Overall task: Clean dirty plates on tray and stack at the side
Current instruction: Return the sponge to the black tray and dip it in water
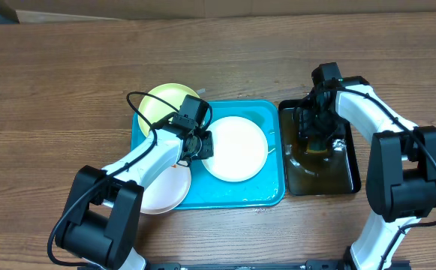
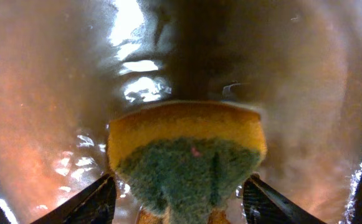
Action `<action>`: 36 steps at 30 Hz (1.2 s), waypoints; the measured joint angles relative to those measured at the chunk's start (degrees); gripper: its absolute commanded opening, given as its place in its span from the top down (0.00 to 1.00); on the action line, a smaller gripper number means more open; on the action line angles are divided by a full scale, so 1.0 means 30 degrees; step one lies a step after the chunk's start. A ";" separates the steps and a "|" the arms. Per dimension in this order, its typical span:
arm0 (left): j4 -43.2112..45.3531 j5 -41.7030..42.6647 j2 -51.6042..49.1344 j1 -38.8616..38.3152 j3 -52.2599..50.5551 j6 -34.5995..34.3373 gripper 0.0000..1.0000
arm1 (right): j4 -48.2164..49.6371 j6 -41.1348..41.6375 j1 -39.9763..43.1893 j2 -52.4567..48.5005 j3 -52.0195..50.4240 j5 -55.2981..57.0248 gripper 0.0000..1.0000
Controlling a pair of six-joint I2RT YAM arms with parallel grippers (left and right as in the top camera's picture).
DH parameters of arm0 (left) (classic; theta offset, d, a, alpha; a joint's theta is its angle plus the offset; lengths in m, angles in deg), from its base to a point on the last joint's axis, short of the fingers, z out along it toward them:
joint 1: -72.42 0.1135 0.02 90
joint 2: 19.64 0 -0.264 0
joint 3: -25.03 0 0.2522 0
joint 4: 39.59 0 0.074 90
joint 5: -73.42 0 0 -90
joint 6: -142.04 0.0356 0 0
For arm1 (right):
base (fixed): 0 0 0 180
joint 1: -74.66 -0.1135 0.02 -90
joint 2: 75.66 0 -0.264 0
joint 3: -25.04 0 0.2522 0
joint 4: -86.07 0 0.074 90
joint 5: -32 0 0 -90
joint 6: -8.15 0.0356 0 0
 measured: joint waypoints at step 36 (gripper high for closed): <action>-0.0007 0.0219 0.0000 0.0000 0.0000 0.0051 0.73 | -0.2528 0.0641 0.0168 0.0022 0.0189 -0.1064 0.31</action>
